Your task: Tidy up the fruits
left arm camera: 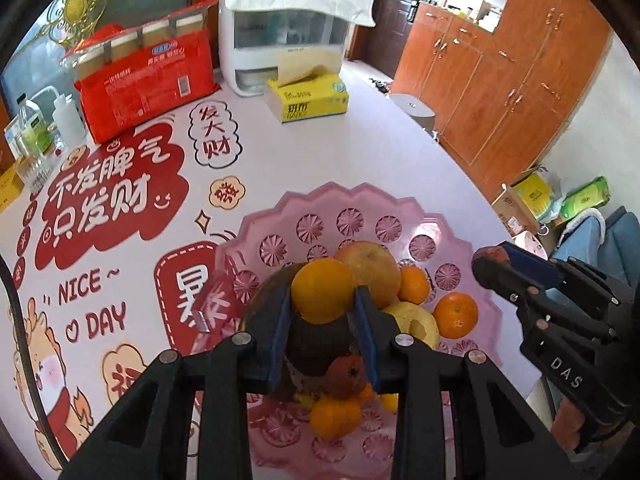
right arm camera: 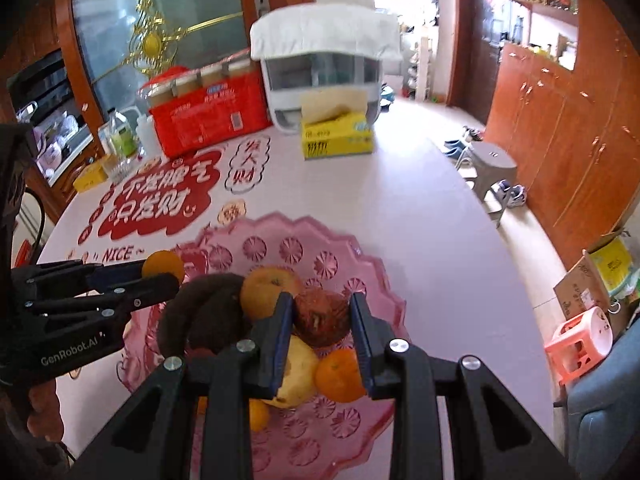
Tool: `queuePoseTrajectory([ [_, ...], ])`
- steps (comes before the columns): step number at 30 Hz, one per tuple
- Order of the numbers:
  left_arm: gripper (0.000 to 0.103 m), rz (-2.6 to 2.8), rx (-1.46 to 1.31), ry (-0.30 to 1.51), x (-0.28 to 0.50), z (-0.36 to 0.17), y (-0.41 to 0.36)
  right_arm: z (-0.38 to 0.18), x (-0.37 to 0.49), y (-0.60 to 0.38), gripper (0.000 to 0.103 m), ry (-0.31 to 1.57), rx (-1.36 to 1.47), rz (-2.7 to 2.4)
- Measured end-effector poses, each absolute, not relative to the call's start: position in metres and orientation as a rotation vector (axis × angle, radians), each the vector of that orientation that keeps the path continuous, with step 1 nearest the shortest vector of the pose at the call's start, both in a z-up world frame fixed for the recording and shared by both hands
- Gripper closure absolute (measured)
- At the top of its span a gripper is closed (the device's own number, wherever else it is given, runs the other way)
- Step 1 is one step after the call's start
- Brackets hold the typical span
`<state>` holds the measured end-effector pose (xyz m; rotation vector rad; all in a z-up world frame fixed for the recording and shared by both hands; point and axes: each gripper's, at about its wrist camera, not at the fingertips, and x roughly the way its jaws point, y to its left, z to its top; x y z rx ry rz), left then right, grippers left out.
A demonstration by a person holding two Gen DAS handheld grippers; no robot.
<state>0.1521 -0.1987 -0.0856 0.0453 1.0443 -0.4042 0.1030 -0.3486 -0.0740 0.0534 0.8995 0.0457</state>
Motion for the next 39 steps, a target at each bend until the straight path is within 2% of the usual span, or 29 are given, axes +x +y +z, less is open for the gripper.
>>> queuePoseTrajectory([
  [6, 0.072, -0.363, 0.026, 1.073, 0.155, -0.099, -0.201, -0.093, 0.114, -0.348, 0.073, 0.942, 0.021, 0.102],
  [9, 0.065, -0.348, 0.022, 1.073, 0.155, -0.1, -0.199, -0.097, 0.116, -0.347, 0.073, 0.955, 0.017, 0.125],
  [11, 0.05, -0.339, 0.023, 1.066, 0.152, -0.097, -0.197, -0.098, 0.119, -0.347, 0.072, 0.962, 0.02, 0.134],
  [14, 0.033, -0.315, 0.022, 1.039, 0.147, -0.09, -0.193, -0.094, 0.118, -0.347, 0.064, 0.95, 0.021, 0.143],
  [17, 0.027, -0.298, 0.029, 1.015, 0.142, -0.082, -0.188, -0.088, 0.116, -0.345, 0.059, 0.929, 0.024, 0.15],
  [32, 0.006, -0.199, 0.021, 0.944, 0.097, -0.024, -0.151, -0.043, 0.081, -0.327, 0.059, 0.937, 0.088, 0.191],
  [36, 0.004, -0.157, 0.026, 0.916, 0.077, -0.005, -0.144, -0.028, 0.066, -0.32, 0.047, 0.948, 0.099, 0.187],
  [39, 0.003, -0.124, 0.02, 0.912, 0.064, 0.004, -0.14, -0.017, 0.054, -0.318, 0.043, 0.939, 0.105, 0.187],
])
